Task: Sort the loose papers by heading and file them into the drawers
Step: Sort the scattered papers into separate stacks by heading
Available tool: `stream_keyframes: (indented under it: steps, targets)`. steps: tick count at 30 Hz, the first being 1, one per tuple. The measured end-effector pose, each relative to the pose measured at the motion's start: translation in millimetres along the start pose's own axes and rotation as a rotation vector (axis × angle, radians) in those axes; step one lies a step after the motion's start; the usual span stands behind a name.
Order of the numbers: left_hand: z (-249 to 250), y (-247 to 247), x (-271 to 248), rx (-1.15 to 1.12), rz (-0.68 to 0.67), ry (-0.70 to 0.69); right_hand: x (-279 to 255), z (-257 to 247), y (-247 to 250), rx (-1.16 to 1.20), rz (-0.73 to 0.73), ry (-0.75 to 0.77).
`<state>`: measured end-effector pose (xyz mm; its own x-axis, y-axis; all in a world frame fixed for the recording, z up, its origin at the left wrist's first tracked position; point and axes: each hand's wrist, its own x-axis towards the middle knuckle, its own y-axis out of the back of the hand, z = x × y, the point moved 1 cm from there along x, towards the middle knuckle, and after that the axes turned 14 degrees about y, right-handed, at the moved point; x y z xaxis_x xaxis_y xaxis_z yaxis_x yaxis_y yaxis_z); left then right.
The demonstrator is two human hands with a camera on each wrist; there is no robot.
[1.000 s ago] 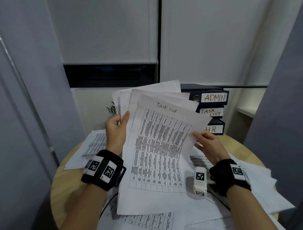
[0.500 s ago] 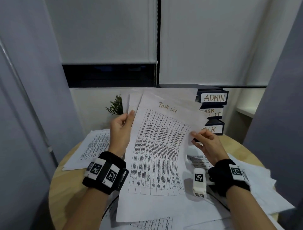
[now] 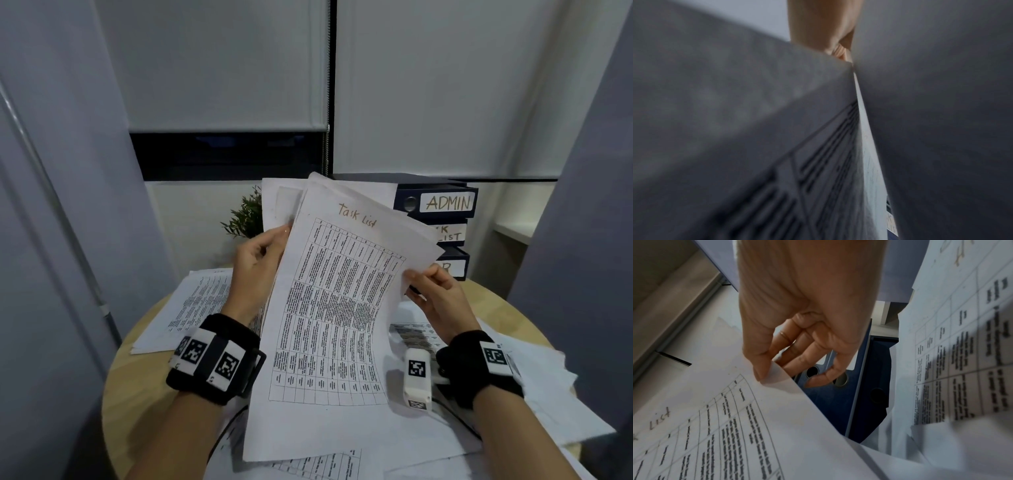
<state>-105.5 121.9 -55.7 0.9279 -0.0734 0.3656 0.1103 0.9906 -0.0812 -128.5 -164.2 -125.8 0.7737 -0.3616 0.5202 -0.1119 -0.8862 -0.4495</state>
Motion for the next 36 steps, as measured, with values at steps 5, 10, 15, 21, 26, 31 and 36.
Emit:
stream_keyframes:
  steps: [5, 10, 15, 21, 26, 31, 36]
  targets:
    - [-0.3, 1.2, -0.7, -0.019, -0.030, 0.018, 0.9, 0.7, 0.2, -0.006, -0.006, -0.004]
    - [-1.2, 2.7, 0.0, -0.105, -0.105, 0.079, 1.9, 2.1, 3.4, 0.018, -0.012, -0.006]
    - [1.5, 4.2, -0.2, -0.202, -0.178, 0.151, 2.8, 3.2, 3.9, 0.033, -0.009, -0.013]
    - [4.1, 3.0, -1.2, -0.216, -0.189, 0.139, 2.1, 3.6, 3.2, 0.023, -0.012, -0.006]
    - [7.7, 2.1, -3.7, -0.245, -0.207, 0.154, 1.5, 3.2, 2.8, 0.031, -0.019, 0.000]
    - [7.9, 2.7, -4.0, -0.262, -0.207, 0.158, 2.0, 4.1, 3.9, 0.030, -0.016, -0.005]
    - [7.6, 1.4, -3.5, -0.267, -0.200, 0.175, 1.6, 3.3, 2.4, 0.013, -0.007, -0.017]
